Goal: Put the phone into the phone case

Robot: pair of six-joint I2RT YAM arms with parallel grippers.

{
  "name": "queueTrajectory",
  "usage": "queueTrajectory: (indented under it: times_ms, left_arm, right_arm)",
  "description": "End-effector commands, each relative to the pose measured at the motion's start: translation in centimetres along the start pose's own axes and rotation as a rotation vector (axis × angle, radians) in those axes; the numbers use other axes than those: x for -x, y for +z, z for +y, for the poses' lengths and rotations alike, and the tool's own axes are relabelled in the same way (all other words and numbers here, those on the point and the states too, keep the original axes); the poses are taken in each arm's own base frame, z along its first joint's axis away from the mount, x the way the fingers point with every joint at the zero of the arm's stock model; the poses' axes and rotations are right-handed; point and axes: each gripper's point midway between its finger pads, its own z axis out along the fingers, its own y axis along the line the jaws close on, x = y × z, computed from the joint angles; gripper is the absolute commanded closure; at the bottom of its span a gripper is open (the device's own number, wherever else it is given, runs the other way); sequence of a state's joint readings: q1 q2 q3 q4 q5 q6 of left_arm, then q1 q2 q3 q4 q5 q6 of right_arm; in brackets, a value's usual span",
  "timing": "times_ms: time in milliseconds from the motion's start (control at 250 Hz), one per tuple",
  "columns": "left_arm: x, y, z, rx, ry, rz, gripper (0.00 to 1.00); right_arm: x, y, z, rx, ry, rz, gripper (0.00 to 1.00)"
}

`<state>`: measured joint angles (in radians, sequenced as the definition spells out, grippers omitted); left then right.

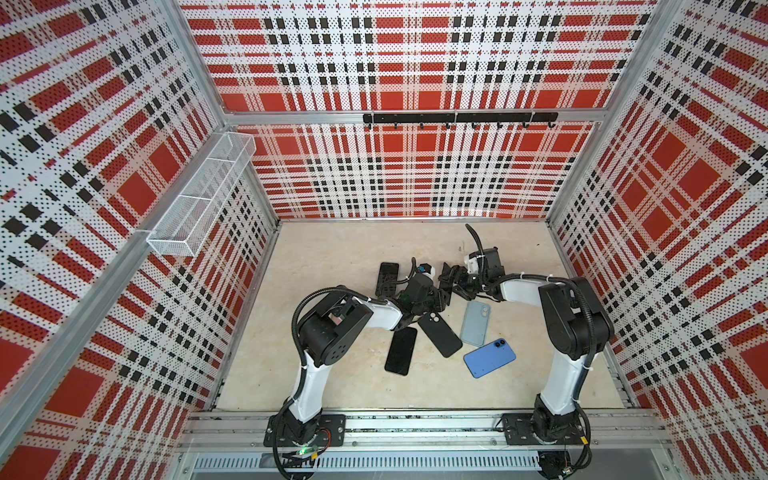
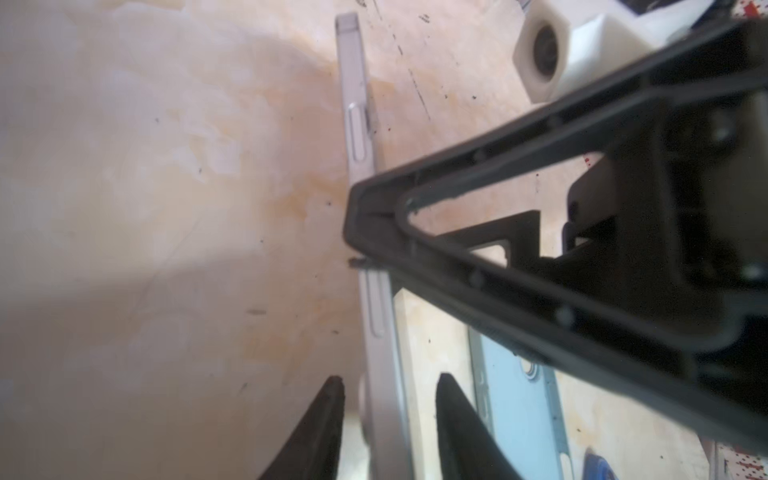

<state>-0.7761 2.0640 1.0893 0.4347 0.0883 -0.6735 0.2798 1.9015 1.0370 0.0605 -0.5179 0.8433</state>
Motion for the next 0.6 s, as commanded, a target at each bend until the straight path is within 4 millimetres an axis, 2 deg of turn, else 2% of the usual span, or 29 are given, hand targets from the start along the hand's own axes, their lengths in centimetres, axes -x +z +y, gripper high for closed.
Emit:
queueTrajectory:
  times_ms: [0,200,376,476,596]
  left_arm:
    - [1.5,0.8,-1.5,-0.046,0.020,-0.060,0.68]
    - [1.7,0.5,-1.5,-0.041,0.023,-0.071,0.83]
    - [2.6,-0.9,-1.5,-0.036,0.038,-0.093,0.93]
    - [3.4,-2.2,-1.5,-0.036,0.049,-0.100,0.93]
    - [4.7,-4.3,-1.6,-0.037,0.087,-0.084,0.93]
  right_arm:
    - [0.9,-0.1,1.6,0.074,-0.023,-0.030,0.38]
    - [1.1,-0.3,1.8,0.073,-0.031,-0.037,0.37]
    - [1.8,-1.1,2.2,0.079,-0.053,-0.051,0.35]
    - [2.8,-2.6,2.8,0.094,-0.088,-0.079,0.33]
    - [4.3,-5.8,3.8,0.087,-0.171,-0.137,0.31]
